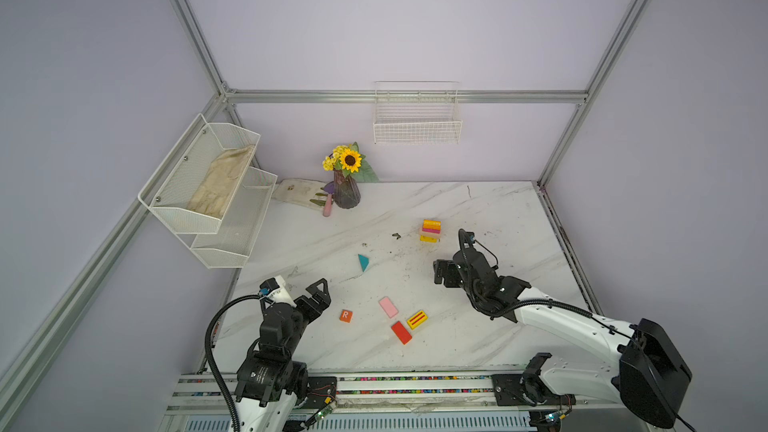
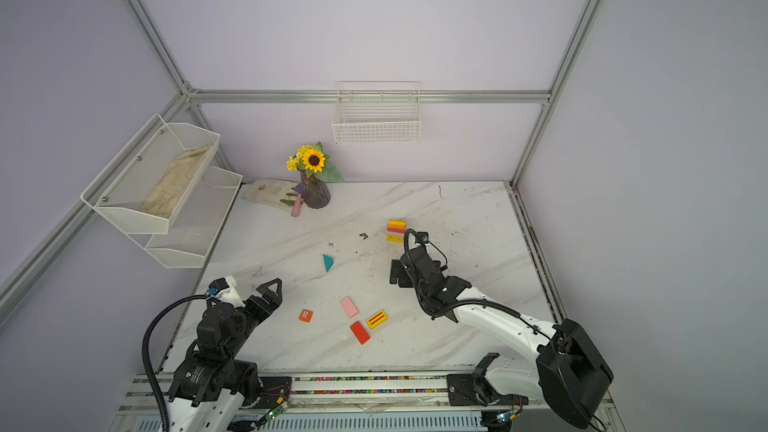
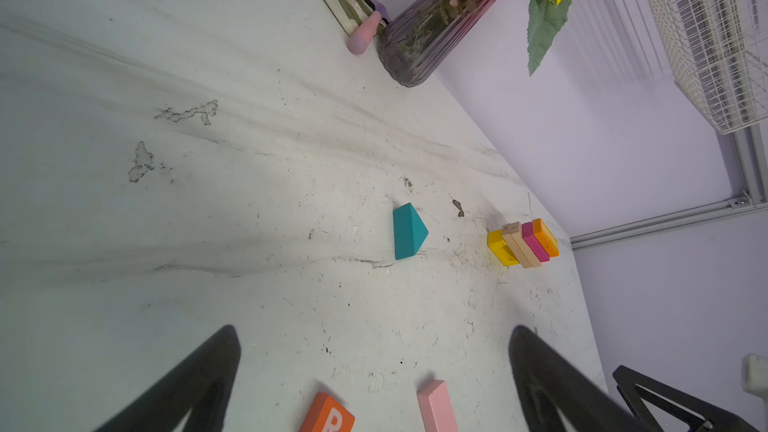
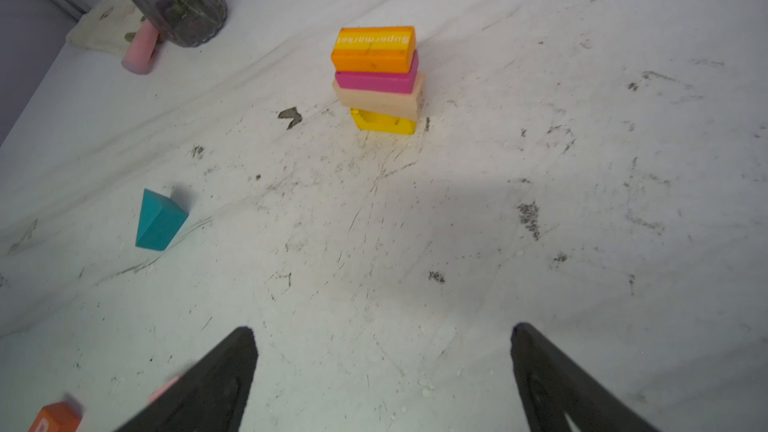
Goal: Build the wood block tower
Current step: 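Open the right gripper and move it toward the robot over the loose blocks, then lower the right gripper and close it on the yellow red-striped block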
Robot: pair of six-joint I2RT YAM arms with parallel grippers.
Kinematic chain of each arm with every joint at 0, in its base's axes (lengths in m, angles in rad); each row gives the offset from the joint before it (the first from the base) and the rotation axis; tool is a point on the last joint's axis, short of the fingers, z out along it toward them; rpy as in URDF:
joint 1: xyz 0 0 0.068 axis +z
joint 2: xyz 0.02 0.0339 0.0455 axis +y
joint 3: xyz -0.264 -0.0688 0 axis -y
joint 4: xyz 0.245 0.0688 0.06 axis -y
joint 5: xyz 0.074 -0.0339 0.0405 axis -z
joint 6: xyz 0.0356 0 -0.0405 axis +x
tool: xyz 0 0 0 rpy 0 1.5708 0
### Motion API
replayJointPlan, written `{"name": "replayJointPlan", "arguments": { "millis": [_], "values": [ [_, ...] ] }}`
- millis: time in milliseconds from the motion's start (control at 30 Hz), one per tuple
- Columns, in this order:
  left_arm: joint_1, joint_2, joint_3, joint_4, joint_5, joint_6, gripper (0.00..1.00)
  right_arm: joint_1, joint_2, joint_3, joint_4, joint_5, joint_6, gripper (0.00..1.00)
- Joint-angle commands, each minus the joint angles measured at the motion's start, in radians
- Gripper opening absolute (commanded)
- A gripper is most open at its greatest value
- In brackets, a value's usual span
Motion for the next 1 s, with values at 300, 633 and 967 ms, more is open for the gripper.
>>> {"name": "replayJointPlan", "arguments": {
  "millis": [300,633,967],
  "values": [
    [-0.004,0.24,0.189,-0.181,-0.168,0.139,1.0,0.205,0.076,-0.042,0.008,0.004,0.036,0.95],
    [-0.197,0.458,0.285,-0.256,-0.338,0.084,0.96,0.275,0.101,-0.051,0.023,-0.052,-0.004,0.94],
    [-0.286,0.429,0.25,-0.173,-0.379,0.118,1.0,0.299,0.211,-0.022,0.026,-0.069,-0.009,0.92]
  ]
}}
